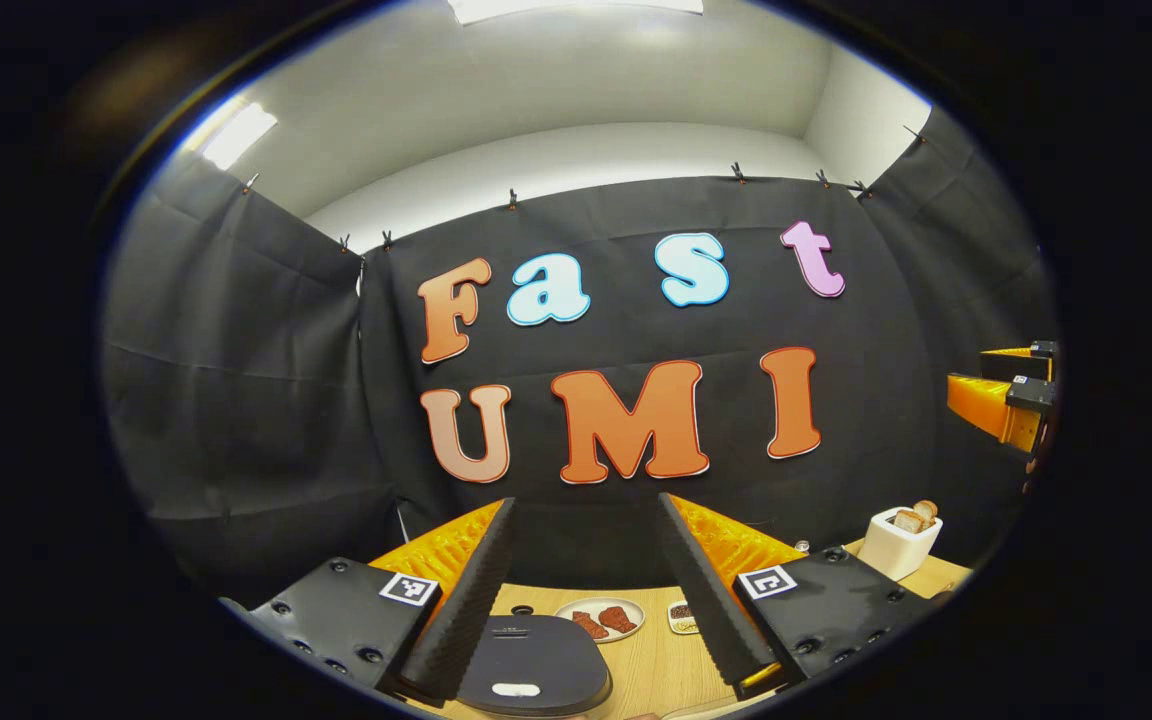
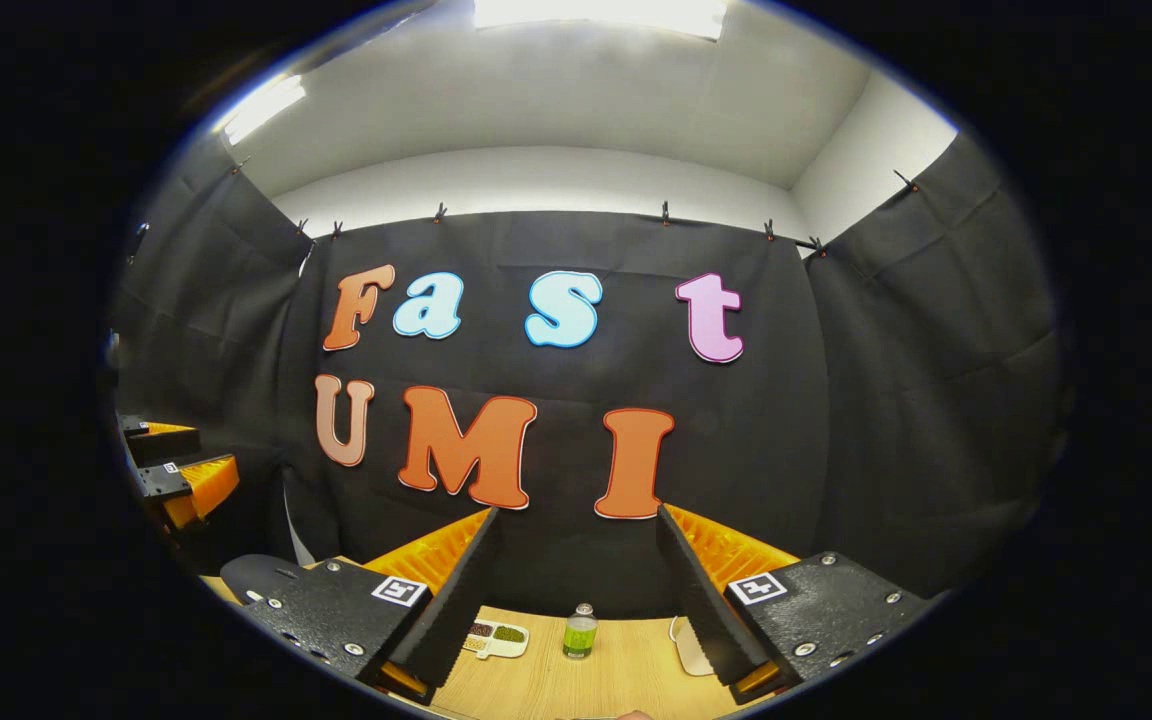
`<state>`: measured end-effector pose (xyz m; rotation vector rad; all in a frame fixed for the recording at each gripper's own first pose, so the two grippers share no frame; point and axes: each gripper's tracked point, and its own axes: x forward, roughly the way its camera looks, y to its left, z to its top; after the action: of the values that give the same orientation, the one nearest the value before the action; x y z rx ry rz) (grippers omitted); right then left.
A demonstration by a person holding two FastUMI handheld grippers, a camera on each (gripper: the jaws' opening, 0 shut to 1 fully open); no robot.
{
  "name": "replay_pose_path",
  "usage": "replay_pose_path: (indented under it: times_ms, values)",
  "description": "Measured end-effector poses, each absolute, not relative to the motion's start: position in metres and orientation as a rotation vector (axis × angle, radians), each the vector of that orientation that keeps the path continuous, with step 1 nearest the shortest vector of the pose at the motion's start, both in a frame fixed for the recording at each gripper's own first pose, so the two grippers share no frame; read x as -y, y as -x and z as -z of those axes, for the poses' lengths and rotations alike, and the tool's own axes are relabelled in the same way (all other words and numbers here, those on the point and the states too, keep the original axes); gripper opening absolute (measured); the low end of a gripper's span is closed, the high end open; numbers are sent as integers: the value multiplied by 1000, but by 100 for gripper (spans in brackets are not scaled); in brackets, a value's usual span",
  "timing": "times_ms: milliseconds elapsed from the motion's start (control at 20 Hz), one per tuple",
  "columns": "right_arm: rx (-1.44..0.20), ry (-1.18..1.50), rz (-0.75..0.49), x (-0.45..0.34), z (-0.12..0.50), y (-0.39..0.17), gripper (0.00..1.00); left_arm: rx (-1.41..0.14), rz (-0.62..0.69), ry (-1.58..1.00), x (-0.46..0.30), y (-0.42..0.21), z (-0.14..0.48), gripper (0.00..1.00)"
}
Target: Close the left gripper, press the button to open the rice cooker; take a wooden spoon from the chopstick holder with the right hand, scoop a spoonful of rice and pour it into the rice cooker, then put the wooden spoon back into the chopstick holder.
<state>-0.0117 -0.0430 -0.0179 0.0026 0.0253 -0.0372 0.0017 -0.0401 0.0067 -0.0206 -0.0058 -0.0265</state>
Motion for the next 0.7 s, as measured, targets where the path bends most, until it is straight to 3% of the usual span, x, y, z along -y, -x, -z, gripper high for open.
replay_pose_path:
  times_ms: [350, 400, 550, 600, 700]
  values:
    - [-52, -16, 47, 51, 31, 16, 95, -8, 35, 19, 44, 1, -4, 85]
    - [-55, -16, 46, 50, 33, 15, 96, -7, 33, 15, 45, 2, -4, 100]
    - [-60, -19, 45, 52, 36, 16, 95, -7, 32, 6, 47, 2, -3, 93]
    - [-61, -19, 47, 53, 37, 16, 95, -8, 32, 8, 47, 2, -2, 85]
    - [-68, -14, 48, 55, 41, 15, 94, -15, 43, 18, 50, 1, 0, 100]
